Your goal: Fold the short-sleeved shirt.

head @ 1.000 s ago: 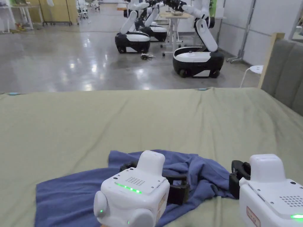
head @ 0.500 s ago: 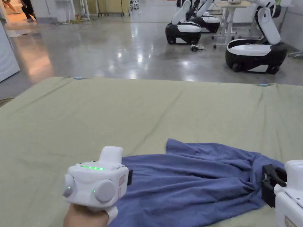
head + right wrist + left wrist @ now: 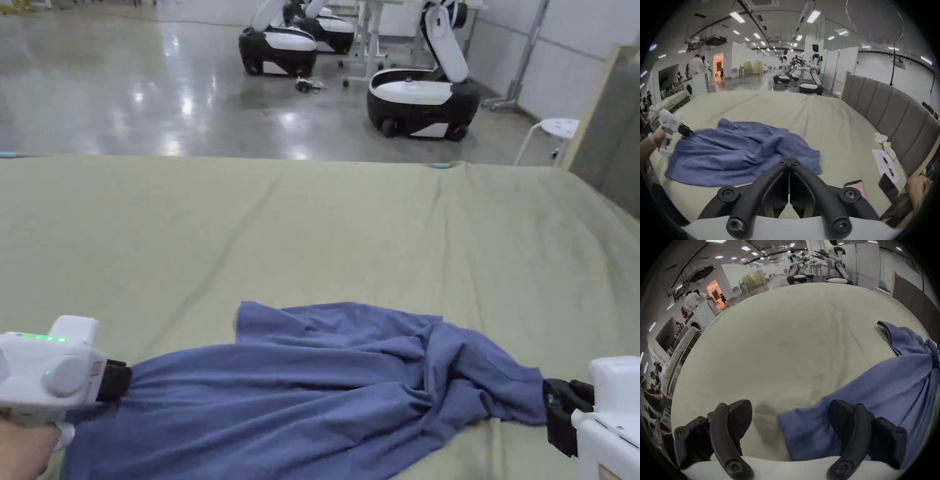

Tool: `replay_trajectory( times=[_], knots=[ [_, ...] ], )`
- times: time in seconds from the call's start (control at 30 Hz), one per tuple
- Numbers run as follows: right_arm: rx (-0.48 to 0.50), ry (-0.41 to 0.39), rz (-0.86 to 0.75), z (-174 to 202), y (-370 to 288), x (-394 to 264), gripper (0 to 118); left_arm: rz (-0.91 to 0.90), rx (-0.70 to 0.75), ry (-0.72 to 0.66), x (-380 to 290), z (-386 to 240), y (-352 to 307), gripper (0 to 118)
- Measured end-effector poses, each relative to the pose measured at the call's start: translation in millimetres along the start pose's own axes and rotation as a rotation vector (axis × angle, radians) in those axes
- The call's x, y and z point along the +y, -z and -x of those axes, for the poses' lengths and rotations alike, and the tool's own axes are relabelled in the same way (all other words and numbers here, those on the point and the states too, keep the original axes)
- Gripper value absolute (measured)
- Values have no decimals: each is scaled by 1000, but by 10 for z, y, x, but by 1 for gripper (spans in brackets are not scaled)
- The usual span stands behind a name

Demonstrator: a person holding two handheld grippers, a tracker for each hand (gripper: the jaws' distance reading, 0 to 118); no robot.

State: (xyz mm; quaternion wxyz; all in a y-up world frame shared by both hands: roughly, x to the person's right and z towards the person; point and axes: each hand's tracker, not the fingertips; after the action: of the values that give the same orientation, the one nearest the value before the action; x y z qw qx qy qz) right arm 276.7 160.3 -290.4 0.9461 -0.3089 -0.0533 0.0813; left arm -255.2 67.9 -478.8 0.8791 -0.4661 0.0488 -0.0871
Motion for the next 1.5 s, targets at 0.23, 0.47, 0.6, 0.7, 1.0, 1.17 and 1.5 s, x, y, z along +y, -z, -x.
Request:
replay_trajectory(
  times=[0.23, 0.47, 0.6, 0.7, 1.0, 1.17, 1.5],
  knots=[
    [99, 85, 177, -488, 917, -46, 63, -80, -97, 38, -21, -279, -593, 4],
    [115, 75, 304, -661, 1557, -192, 101, -147, -117, 17, -24, -267, -928, 4],
    [207, 105, 247, -651, 1491, -147, 13, -127, -141, 6, -19, -213, -848, 4],
    [233, 158, 269, -698, 1381, -31, 11, -111, -178, -17, -7, -159, -810, 4],
    [211, 127, 35, -950, 399, 998, 10, -322, -99, -63, 385, 391, -1738, 0],
    [191, 68, -127, -899, -242, 1805, 9, -474, -82, -99, 768, 733, -2454, 0],
    [129, 54, -427, -862, -1027, 3411, 9, -743, -54, -217, 1763, 1299, -3443, 0]
  ],
)
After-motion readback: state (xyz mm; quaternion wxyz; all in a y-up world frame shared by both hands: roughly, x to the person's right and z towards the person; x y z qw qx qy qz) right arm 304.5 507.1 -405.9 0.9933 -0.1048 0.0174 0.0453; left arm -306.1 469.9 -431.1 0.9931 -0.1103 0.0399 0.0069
